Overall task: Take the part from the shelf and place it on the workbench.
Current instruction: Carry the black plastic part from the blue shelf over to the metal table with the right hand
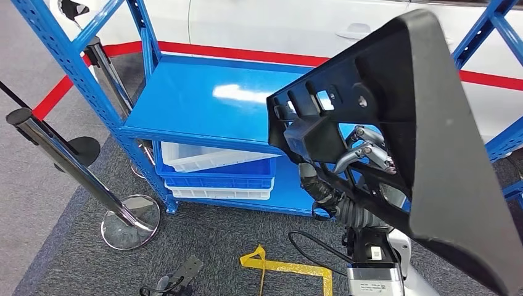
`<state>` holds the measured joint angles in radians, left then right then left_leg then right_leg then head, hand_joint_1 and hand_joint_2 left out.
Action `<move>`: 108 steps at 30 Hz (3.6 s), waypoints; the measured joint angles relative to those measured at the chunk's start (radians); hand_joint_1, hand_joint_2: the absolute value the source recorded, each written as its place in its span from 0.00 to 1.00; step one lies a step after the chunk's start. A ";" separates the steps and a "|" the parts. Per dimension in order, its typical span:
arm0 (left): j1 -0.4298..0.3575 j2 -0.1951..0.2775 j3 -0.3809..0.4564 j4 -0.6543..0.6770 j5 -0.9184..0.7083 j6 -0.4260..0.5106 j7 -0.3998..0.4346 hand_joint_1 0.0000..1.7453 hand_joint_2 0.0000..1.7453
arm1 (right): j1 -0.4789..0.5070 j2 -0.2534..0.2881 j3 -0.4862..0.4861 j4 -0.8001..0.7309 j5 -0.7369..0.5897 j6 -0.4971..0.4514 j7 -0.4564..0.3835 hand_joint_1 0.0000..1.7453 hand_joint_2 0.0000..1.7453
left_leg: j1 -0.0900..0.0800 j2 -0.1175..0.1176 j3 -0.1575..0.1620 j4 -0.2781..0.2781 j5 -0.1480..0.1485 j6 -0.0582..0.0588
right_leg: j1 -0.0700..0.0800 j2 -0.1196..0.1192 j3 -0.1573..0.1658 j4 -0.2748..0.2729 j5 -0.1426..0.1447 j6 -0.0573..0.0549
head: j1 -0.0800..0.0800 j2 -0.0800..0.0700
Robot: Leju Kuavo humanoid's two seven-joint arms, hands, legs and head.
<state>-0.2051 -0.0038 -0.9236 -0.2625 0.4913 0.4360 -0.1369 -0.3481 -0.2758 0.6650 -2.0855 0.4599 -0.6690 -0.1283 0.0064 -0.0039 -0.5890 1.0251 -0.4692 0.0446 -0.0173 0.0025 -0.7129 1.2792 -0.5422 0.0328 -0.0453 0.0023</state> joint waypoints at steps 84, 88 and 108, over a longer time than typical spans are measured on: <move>0.022 0.029 0.000 0.002 0.000 -0.007 -0.010 0.00 1.00 | -0.014 0.008 0.007 0.002 -0.212 -0.007 -0.085 1.00 1.00 | 0.005 -0.021 0.044 -0.019 -0.022 -0.015 | 0.003 0.030 0.069 -0.222 0.107 -0.013 | -0.005 0.000; 0.024 0.029 0.000 0.002 0.000 -0.005 -0.010 0.00 1.00 | -0.012 0.008 0.007 0.003 -0.213 -0.005 -0.086 1.00 1.00 | 0.001 0.018 0.034 -0.023 -0.011 0.001 | -0.001 0.011 -0.022 -0.001 -0.010 -0.003 | 0.002 0.000; 0.071 0.030 0.006 0.004 0.086 0.060 -0.064 0.00 1.00 | -0.062 0.107 0.042 0.072 -0.455 0.090 -0.252 1.00 1.00 | 0.001 -0.020 -0.018 0.086 -0.037 -0.036 | 0.010 0.065 0.095 -0.237 0.111 -0.053 | -0.003 0.000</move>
<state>-0.1338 0.0262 -0.9172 -0.2583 0.5775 0.4955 -0.2006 -0.4103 -0.1688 0.7070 -2.0137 0.0053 -0.5788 -0.3799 0.0077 -0.0236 -0.6073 1.1112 -0.5061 0.0085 -0.0078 0.0678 -0.6184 1.0423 -0.4316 -0.0204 -0.0486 0.0023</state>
